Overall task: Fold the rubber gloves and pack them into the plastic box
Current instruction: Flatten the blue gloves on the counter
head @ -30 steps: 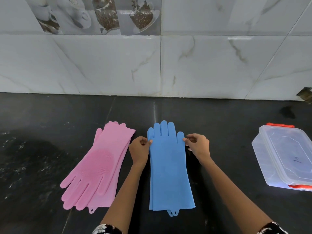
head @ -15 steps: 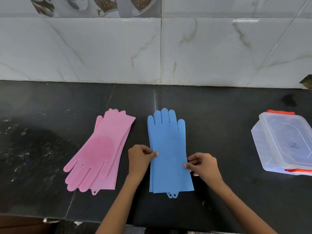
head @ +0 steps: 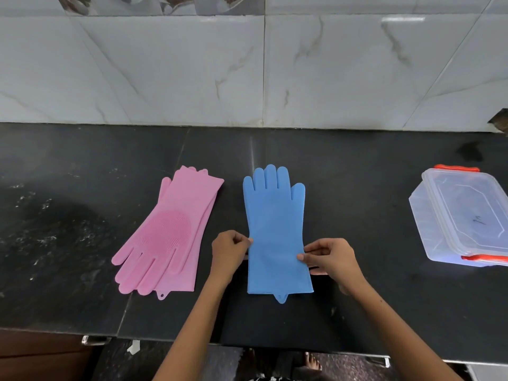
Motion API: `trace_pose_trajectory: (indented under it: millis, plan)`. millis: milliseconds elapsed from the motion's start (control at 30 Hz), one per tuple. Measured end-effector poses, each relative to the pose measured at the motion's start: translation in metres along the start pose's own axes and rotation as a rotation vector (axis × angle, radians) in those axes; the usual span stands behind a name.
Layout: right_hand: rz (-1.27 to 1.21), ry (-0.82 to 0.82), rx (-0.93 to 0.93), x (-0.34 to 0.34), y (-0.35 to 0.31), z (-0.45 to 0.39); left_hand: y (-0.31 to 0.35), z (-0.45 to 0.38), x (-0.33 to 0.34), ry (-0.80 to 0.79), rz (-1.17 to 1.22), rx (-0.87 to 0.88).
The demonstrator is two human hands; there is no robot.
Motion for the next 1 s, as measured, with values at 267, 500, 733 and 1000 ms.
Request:
trace_pose_trajectory:
  millis: [267, 500, 733, 1000]
  plan:
    - [0.342, 0.188, -0.186, -0.006, 0.0, 0.013, 0.003, 0.012, -0.002, 0.023, -0.051, 0.096]
    - [0.363, 0.228, -0.24, -0.007, -0.002, 0.017, 0.003, 0.013, -0.002, 0.036, -0.052, 0.11]
    - [0.301, 0.126, -0.217, -0.003, 0.009, 0.023, -0.003, 0.008, -0.004, 0.003, -0.047, 0.153]
    - [0.303, 0.102, -0.506, -0.021, -0.035, 0.002, 0.02, -0.007, -0.02, -0.029, -0.234, 0.479]
Point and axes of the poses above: each hand's wrist, its own z-axis away from the middle knuckle, its own x-axis out of the palm, y = z × x, the point moved 9 cm from there along -z, towards the middle knuckle, and after that the axes turned 13 degrees about y, right-handed, at the moved point
